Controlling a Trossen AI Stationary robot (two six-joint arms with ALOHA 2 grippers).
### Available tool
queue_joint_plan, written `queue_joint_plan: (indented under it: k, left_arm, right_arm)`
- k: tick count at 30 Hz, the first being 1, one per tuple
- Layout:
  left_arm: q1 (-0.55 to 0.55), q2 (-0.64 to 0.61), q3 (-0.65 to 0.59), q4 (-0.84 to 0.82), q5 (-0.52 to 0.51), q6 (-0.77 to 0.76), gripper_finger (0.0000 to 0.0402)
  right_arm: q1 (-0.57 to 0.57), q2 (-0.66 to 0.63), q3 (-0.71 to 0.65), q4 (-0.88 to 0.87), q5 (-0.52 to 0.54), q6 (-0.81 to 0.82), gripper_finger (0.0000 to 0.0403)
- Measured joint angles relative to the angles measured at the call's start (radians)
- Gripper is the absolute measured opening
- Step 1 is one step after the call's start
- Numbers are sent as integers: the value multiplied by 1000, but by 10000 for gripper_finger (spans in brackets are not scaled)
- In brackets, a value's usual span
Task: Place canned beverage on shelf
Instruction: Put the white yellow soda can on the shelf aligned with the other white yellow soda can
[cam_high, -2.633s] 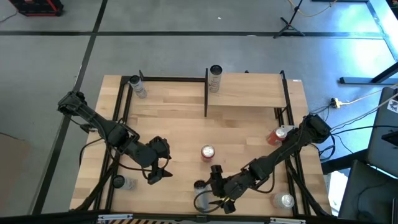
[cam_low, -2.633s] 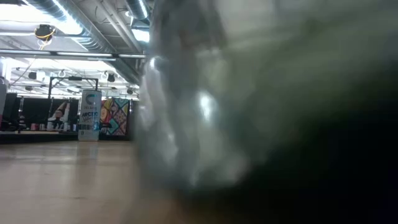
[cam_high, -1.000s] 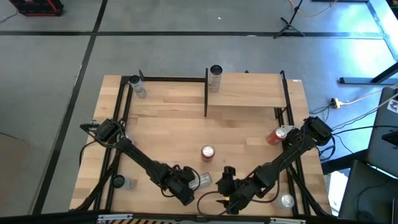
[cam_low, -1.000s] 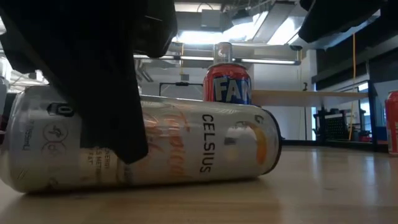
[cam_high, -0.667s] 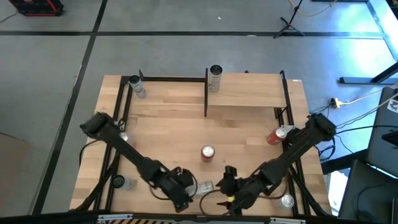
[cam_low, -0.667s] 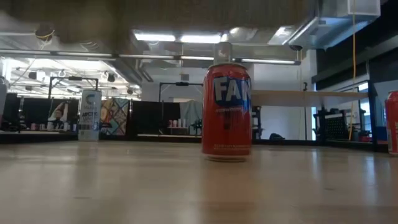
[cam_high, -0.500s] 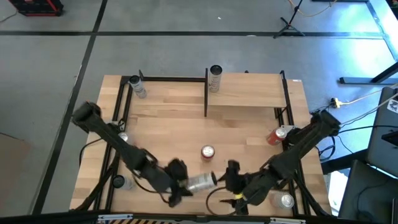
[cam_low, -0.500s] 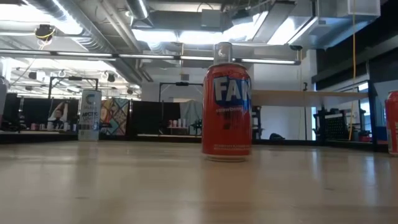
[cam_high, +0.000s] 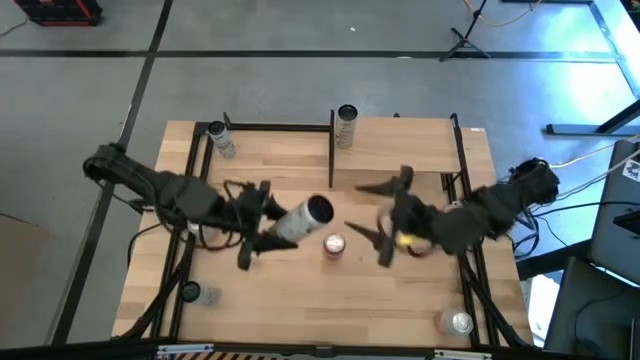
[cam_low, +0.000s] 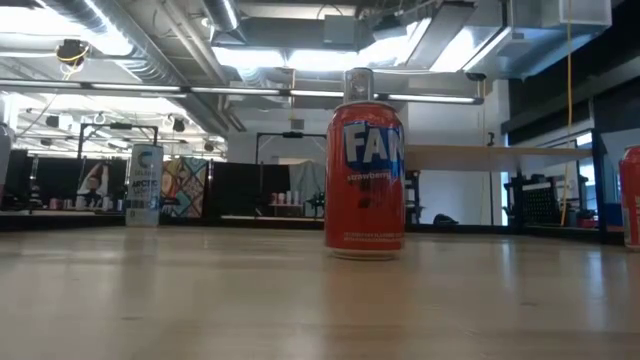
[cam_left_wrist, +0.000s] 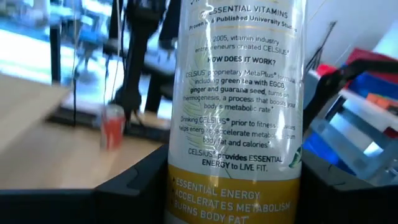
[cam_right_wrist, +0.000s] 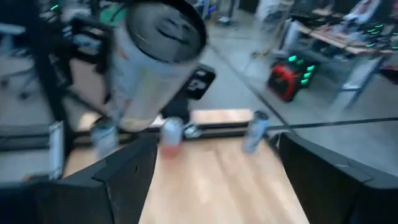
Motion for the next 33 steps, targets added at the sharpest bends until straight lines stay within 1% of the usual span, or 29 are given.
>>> queue_joint_plan:
  k: [3, 6, 9, 11, 12, 14, 19, 23, 25, 27, 29, 30, 31, 33]
  left_arm:
    - [58, -7, 0, 55, 98, 64, 219]
    - [104, -10, 0, 99, 172, 85, 219]
    - [136, -12, 0, 119, 197, 99, 219]
    - [151, -12, 0, 130, 195, 110, 219]
    - [158, -12, 0, 135, 195, 117, 219]
    - [171, -12, 0, 150, 195, 122, 219]
    - [192, -4, 0, 157, 197, 122, 219]
    - [204, 1, -1, 146, 198, 122, 219]
    - [209, 0, -1, 153, 201, 124, 219]
    - [210, 0, -1, 157, 202, 127, 219]
    - [210, -1, 0, 157, 205, 135, 219]
    - [212, -1, 0, 156, 204, 145, 219]
    - [214, -1, 0, 156, 206, 151, 223]
    - [215, -1, 0, 155, 205, 151, 242]
  right_arm:
    - [-71, 13, 0, 73, -98, -47, 328]
    - [-136, 27, -1, 173, -262, -87, 328]
    - [-192, 36, -1, 282, -429, -123, 328]
    - [-226, 39, 0, 343, -537, -141, 328]
    - [-239, 39, 0, 345, -581, -146, 328]
    - [-262, 42, -1, 372, -636, -146, 328]
    - [-302, 66, -1, 488, -700, -151, 328]
    - [-313, 74, -1, 505, -710, -164, 323]
    - [-313, 74, -1, 519, -708, -171, 307]
    - [-313, 74, -1, 534, -708, -173, 276]
    - [-313, 74, -1, 541, -708, -175, 236]
    - [-314, 74, -1, 538, -702, -183, 225]
    - [-319, 74, -1, 533, -696, -187, 224]
    - [-319, 74, -1, 525, -691, -188, 224]
